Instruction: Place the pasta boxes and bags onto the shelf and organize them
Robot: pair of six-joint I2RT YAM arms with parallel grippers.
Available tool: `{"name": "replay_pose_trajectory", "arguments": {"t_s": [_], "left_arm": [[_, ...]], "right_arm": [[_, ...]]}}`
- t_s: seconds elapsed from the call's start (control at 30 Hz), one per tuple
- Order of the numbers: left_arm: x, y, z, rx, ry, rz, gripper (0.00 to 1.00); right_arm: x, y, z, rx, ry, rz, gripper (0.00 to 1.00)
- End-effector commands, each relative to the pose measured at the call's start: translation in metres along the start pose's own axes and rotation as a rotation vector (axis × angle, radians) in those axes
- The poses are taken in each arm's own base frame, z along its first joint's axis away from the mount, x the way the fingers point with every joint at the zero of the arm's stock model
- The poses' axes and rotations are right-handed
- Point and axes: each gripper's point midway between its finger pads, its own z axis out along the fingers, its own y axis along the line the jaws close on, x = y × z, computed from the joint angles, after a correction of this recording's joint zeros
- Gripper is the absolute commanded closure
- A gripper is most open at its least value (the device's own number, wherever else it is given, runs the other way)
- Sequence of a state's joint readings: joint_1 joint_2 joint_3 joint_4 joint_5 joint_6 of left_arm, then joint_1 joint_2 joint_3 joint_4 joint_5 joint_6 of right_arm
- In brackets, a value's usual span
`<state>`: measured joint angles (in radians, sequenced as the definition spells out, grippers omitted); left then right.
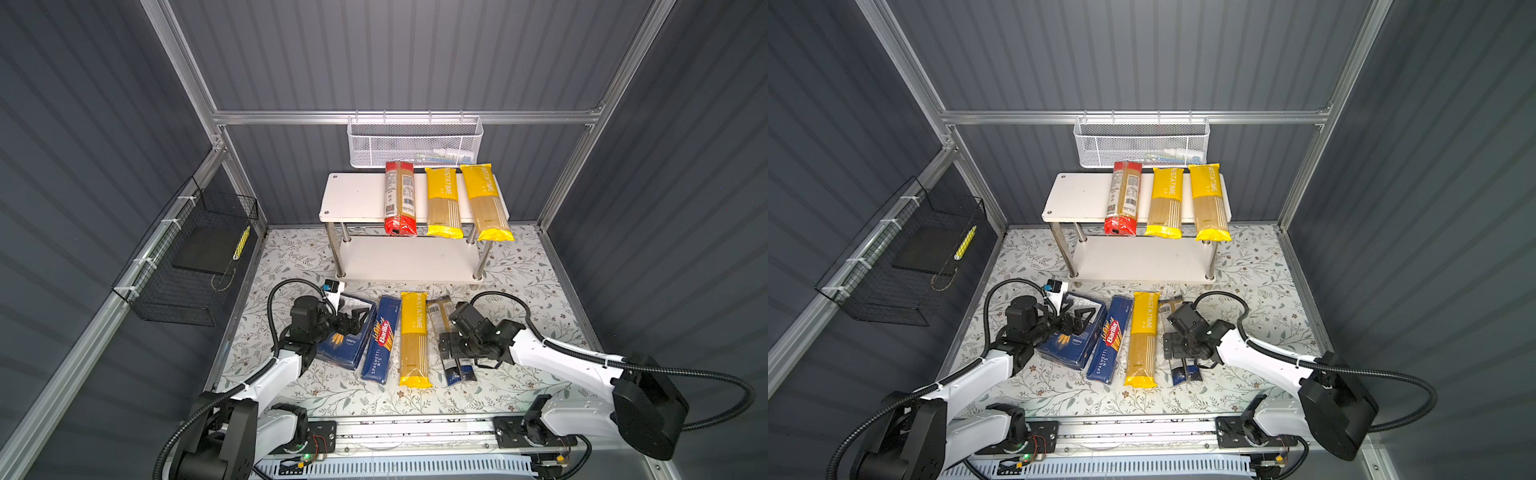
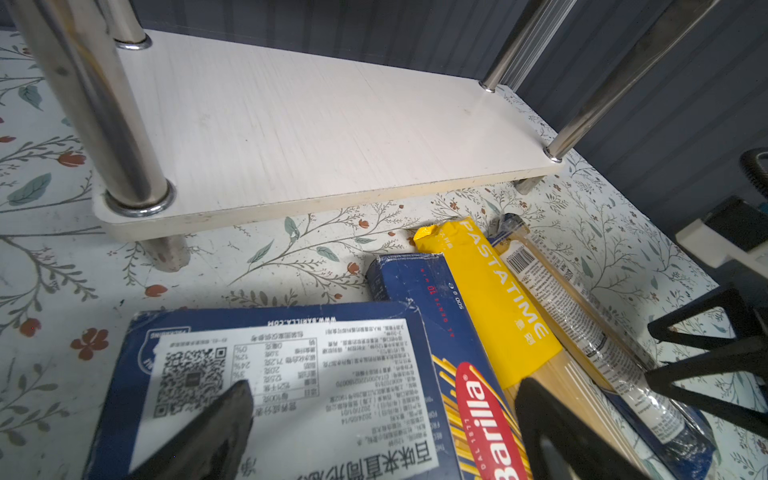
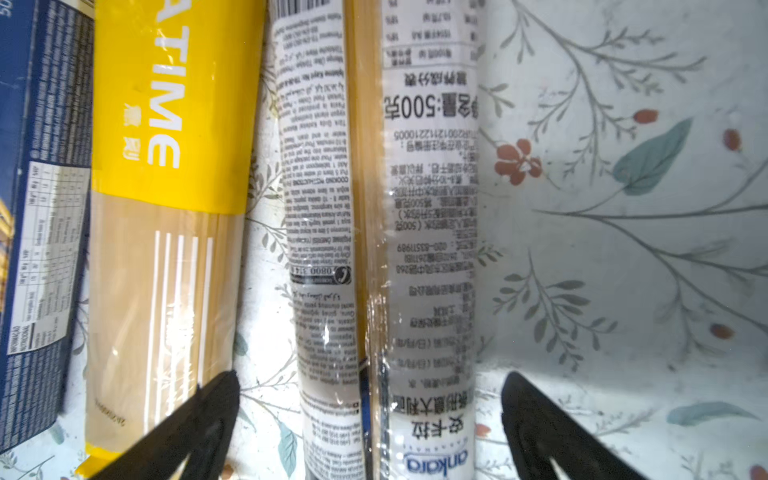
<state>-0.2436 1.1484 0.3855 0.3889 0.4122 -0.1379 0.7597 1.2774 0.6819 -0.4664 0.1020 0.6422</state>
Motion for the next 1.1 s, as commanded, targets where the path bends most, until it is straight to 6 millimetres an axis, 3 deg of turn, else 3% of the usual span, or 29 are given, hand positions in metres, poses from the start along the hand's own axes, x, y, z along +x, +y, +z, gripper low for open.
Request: {"name": "replay_pose_trajectory", "arguments": {"t_s": [0.0,0.1,0.6,1.07], "left_arm": [[-0.008,-0.003,0.0,0.005,-0.014,0.027,0.01],[-0.008,-0.003,0.0,0.005,-0.015,0.027,0.01],[-0.009,-0.002,0.0,0.002,-0.015,0.025,0.01],[-0.008,-0.001,0.0,-0.002,-0.012,0.021,0.01]], "right_arm": [[0.001,-0.01,0.003,0.072,0.029,-0.043,0.01],[0.004,-0.017,0.011,0.138,0.076,-0.052,0.01],[0.004,-0.001,0.037,0.087,0.101,-0.058,0.01],[0.019,-0.017,0.046,0.142,0.131,-0.022,0.05]]}}
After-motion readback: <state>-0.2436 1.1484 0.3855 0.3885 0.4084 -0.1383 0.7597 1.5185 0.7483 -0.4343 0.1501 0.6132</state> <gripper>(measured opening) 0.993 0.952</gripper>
